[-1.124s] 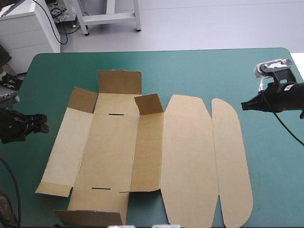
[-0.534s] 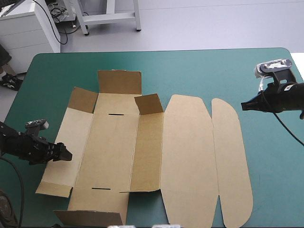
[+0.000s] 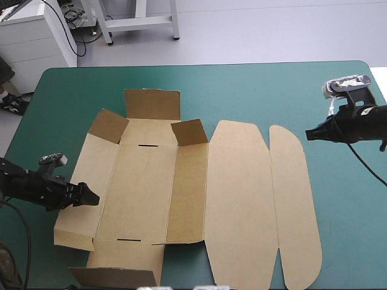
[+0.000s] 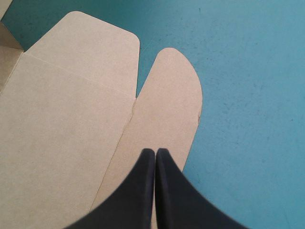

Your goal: Fold the box

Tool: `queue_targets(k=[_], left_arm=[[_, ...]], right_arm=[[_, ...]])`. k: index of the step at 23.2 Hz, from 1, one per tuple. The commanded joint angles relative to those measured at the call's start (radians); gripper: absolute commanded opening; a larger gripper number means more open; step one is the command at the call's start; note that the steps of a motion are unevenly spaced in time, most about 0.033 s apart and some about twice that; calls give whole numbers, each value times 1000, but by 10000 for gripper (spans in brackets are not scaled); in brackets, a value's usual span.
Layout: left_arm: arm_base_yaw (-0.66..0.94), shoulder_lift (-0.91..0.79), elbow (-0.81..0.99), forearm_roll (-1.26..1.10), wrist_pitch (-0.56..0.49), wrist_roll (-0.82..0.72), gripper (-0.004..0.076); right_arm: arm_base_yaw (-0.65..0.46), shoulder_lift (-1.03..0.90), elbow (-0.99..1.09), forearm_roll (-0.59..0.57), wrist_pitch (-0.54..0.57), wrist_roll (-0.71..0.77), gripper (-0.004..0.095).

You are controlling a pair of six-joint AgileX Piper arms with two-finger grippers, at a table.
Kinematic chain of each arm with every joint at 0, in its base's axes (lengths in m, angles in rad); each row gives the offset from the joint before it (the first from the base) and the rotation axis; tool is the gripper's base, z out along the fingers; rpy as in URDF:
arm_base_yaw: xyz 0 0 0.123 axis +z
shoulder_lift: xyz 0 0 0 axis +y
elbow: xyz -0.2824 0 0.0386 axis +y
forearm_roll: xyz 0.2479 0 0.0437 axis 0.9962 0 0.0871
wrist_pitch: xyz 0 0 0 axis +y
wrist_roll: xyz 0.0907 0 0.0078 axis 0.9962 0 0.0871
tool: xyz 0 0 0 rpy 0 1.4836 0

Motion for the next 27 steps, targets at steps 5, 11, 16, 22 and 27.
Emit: queue_targets(k=[5, 11, 16, 22, 27], left_arm=[[-67, -24, -16, -47, 102, -4, 507], [-100, -24, -16, -38, 101, -8, 369], [-100, -24, -16, -17, 74, -45, 88], [-100, -24, -16, -17, 38, -36, -8], [-100, -24, -16, -23, -34, -36, -8]], right_arm=[[-8, -22, -23, 24, -36, -10, -15], [-8, -22, -23, 24, -31, -10, -15], [-8, -22, -23, 24, -31, -10, -15], [-8, -22, -23, 16, -31, -10, -15], [-8, -22, -23, 14, -31, -10, -15]])
